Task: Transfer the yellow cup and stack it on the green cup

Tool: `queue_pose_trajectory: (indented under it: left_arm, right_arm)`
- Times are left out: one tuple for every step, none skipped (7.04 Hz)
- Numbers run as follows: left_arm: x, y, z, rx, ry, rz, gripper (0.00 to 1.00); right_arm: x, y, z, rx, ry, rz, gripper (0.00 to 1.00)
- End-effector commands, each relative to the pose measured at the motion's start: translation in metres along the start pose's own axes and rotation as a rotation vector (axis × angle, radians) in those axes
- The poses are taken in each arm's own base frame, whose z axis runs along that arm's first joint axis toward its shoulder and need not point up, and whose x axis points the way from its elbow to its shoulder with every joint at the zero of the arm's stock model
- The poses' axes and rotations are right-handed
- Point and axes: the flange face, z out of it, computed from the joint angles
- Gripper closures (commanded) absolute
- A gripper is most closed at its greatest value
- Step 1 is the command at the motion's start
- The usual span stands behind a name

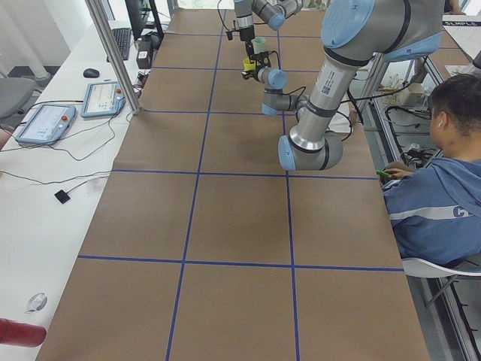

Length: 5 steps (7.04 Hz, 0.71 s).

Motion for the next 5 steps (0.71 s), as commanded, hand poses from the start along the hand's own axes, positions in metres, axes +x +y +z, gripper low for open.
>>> queue_pose_trajectory:
  left_arm:
    - [0.0006,0.0024,0.0001,-0.003,0.0,0.0,1.0]
    - [0.0008,0.0017,-0.0001,-0.002,0.001,0.0,1.0]
    - [0.0012,0.0002,-0.0007,0.001,0.002,-0.001,1.0]
    - [0.0023,-0.0001,-0.001,0.002,0.003,-0.003,1.0]
    - [0.0025,-0.0008,-0.0013,0.004,0.004,-0.003,1.0]
  right_arm:
    - [-0.0007,0.0004,0.0009,0.005,0.007,-0.001,0.38]
    - [-0.0005,0.0002,0.0009,0.008,0.008,-0.001,0.44]
    - [-0.0018,0.0015,0.0041,0.01,0.014,-0.004,0.55]
    - [-0.0017,0.0014,0.0041,0.012,0.015,-0.004,0.73]
    - [-0.0014,0.0021,0.0051,0.009,0.015,-0.004,1.0]
